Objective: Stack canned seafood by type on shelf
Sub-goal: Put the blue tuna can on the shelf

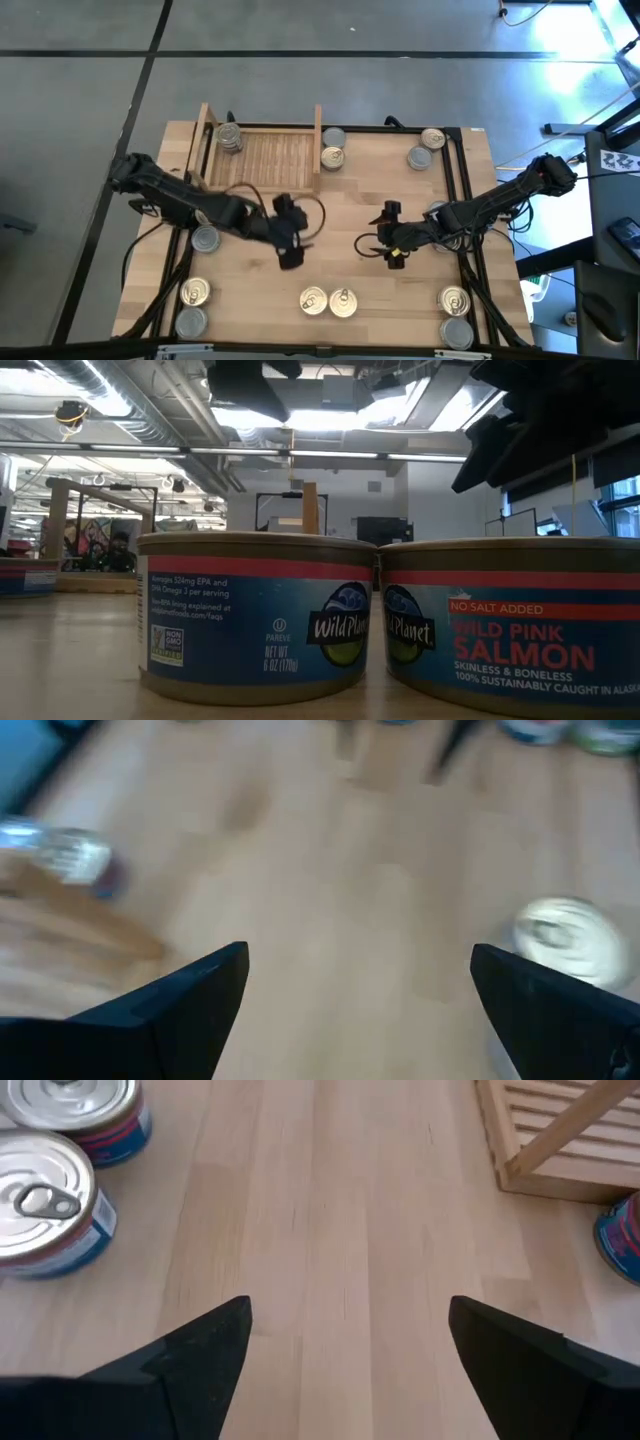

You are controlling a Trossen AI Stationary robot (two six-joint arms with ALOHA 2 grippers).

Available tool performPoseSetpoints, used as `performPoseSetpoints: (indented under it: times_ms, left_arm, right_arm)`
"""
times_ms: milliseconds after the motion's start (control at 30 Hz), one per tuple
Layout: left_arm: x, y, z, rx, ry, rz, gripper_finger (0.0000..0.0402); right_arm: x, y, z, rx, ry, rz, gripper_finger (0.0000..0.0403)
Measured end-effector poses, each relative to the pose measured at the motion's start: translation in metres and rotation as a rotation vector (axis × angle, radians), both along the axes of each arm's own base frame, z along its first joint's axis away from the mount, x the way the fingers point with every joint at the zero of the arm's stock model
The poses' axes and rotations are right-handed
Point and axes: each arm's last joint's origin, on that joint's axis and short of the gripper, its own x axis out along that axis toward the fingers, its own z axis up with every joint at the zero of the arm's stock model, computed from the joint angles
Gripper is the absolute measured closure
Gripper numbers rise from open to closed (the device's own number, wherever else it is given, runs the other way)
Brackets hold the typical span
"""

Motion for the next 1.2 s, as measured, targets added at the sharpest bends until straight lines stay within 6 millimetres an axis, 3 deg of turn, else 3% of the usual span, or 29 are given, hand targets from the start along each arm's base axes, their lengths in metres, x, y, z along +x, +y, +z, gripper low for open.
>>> performPoseSetpoints:
  times_ms: [367, 633, 833, 967, 1200]
  left_arm:
    - [0.011, -0.078, -0.053, -0.154, 0.022, -0.075, 0.0128]
    - [0.022, -0.115, -0.098, -0.182, 0.011, -0.131, 0.0157]
    - [0.026, -0.119, -0.132, -0.155, 0.090, -0.098, 0.0158]
    - [0.028, -0.111, -0.139, -0.103, 0.118, -0.050, 0.0158]
    - [0.038, -0.081, -0.140, 0.106, 0.117, 0.020, 0.0158]
  right_arm:
    - [0.022, 0.013, -0.015, 0.104, -0.033, 0.074, 0.0063]
    - [0.038, 0.025, -0.035, 0.260, -0.013, 0.139, 0.0063]
    - [0.043, 0.028, -0.044, 0.313, 0.008, 0.164, 0.0063]
    - [0.043, 0.029, -0.047, 0.309, 0.023, 0.163, 0.0063]
    - [0.043, 0.028, -0.047, 0.289, 0.022, 0.153, 0.0063]
